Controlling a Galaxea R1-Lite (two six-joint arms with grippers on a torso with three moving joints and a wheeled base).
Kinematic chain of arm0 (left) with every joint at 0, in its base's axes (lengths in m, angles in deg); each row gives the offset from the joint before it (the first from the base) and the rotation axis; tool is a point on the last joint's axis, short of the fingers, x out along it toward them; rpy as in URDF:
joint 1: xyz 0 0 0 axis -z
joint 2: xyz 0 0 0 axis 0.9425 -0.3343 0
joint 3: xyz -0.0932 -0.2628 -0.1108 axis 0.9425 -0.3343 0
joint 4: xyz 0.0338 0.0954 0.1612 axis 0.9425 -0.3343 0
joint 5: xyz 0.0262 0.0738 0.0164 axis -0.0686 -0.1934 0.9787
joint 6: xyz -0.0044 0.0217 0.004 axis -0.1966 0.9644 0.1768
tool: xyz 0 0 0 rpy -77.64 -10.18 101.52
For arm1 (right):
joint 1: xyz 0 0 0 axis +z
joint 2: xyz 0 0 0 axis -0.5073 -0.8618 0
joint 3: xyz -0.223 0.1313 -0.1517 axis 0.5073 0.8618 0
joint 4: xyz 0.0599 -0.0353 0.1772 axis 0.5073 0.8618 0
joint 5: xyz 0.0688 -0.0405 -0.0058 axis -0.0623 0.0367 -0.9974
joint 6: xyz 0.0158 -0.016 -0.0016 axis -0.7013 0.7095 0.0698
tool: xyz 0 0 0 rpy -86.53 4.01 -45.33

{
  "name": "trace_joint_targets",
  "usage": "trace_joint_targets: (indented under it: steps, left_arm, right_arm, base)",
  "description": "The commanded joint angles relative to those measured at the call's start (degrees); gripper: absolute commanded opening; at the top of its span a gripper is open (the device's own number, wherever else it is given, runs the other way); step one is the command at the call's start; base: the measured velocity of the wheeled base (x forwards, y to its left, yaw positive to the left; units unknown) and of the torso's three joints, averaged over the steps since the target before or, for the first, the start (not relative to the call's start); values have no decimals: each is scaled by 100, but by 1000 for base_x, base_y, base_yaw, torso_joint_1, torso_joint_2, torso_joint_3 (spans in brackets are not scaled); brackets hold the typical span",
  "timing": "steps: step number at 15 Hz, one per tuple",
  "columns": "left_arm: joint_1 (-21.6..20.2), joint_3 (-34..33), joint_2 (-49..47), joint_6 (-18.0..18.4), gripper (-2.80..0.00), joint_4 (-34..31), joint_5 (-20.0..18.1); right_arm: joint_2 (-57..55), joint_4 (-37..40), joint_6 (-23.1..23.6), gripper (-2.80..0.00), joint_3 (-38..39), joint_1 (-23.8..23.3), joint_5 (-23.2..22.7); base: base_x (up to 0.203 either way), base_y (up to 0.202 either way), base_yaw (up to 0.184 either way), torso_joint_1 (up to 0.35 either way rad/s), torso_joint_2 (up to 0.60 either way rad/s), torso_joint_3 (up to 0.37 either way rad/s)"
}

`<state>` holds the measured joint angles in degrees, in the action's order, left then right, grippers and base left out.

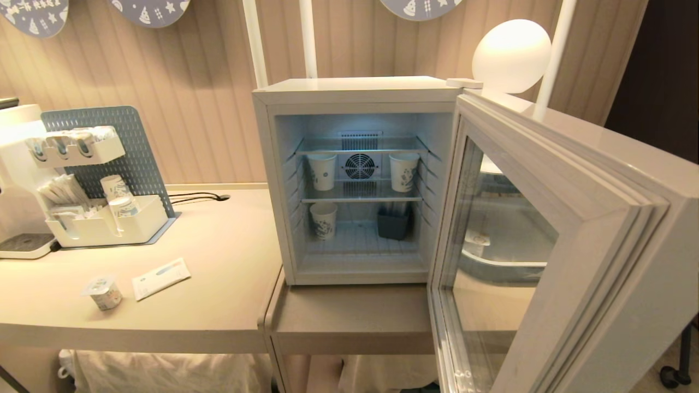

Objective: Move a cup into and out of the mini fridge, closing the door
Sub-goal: Put the yoghurt in the freezer

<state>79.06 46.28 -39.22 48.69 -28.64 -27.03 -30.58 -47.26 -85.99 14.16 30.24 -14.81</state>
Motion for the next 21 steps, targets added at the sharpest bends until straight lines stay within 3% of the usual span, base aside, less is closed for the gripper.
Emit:
trace_joint_targets:
  steps: [1,3,5,8,9,12,14,15,16,18,21]
  left_arm:
    - [-41,-375,155,-64,-280,4,23]
    - [-148,-756,146,-140,-280,369,-52]
    - [-538,-1393,263,-95,-280,788,-300]
    - [-755,-2512,1184,544,-280,1272,-435]
    - [-779,-3046,1536,859,-280,1705,-385]
    - [-814,-5011,1750,1665,-280,4095,148]
    - [-826,-5788,1755,2192,-280,5573,275]
    - [-829,-5822,1755,2332,-280,5623,176]
    - [-831,-5841,1755,2419,-280,5386,-199]
    - [-838,-5873,1755,2805,-280,4980,-508]
    - [-840,-5876,1755,2567,-280,5024,-447]
  right_arm:
    - [-6,1,-1,-280,-2,-2,0]
    - [-6,10,3,-280,-2,-2,0]
    - [-6,10,-1,-280,-2,-2,0]
    - [-6,10,-1,-280,-2,-2,0]
    - [-6,10,-1,-280,-7,-2,0]
    - [-6,10,-1,-280,-2,-2,0]
    - [-6,10,-1,-280,-10,-2,0]
    - [-6,10,-1,-280,-2,-2,0]
    - [-6,10,-1,-280,-2,-2,0]
    - [-6,10,-1,-280,-2,-2,0]
    - [-6,10,-1,-280,-2,-2,0]
  base:
    - [0,0,0,0,0,0]
    - [0,0,0,0,0,0]
    - [0,0,0,0,0,0]
    - [0,0,0,0,0,0]
    - [0,0,0,0,0,0]
    - [0,0,0,0,0,0]
    - [0,0,0,0,0,0]
    - [0,0,0,0,0,0]
    - [0,0,0,0,0,0]
    - [0,0,0,0,0,0]
    - [0,0,0,0,0,0]
